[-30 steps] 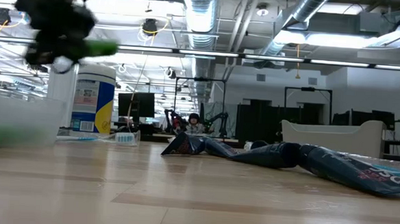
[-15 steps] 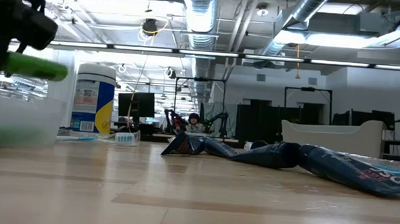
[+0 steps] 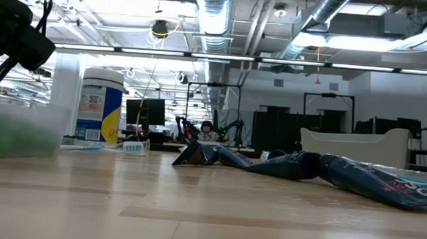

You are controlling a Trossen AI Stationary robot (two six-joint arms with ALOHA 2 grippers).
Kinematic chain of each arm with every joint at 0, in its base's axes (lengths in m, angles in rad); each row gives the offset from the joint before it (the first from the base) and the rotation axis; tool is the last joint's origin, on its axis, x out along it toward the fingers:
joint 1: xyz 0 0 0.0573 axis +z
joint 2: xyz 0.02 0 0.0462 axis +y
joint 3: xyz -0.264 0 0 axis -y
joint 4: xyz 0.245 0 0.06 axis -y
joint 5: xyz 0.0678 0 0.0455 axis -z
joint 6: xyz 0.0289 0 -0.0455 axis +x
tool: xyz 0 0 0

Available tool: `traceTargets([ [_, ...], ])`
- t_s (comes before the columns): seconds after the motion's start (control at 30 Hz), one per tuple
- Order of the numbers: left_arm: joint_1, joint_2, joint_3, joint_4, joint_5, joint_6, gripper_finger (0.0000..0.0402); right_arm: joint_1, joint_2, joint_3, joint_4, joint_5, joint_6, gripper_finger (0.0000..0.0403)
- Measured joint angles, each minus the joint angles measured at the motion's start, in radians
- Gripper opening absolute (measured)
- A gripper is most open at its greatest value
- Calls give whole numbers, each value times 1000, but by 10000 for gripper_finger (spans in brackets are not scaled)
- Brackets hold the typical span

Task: Pick & Place Travel size toiletries
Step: Put the blue shave cream tube into the gray bin

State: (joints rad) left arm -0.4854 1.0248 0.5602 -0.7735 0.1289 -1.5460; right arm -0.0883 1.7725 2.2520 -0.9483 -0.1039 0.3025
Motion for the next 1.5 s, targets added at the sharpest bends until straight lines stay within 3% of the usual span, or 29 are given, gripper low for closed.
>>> traceTargets([
  [0.17,4,-84,0,7,20,16,185,0,0,0,-57,0,-20,232],
  [0.33,24,-239,35,40,-30,23,216,2,-16,1,-344,86,-13,232],
  [0.47,32,-362,80,73,-256,50,228,37,-2,-1,-604,271,69,232],
  [0.53,33,-420,97,106,-398,98,230,61,1,-20,-622,354,137,232],
  [0.73,33,-550,104,248,-770,327,231,109,-85,-248,-629,383,399,232],
  [0.9,33,-627,104,275,-913,432,231,121,-162,-538,-516,386,652,232],
  [1.1,33,-684,104,280,-970,504,231,135,-188,-836,-398,365,959,232],
  [1.5,33,-708,104,288,-969,547,231,124,-189,-1194,67,257,1189,232],
])
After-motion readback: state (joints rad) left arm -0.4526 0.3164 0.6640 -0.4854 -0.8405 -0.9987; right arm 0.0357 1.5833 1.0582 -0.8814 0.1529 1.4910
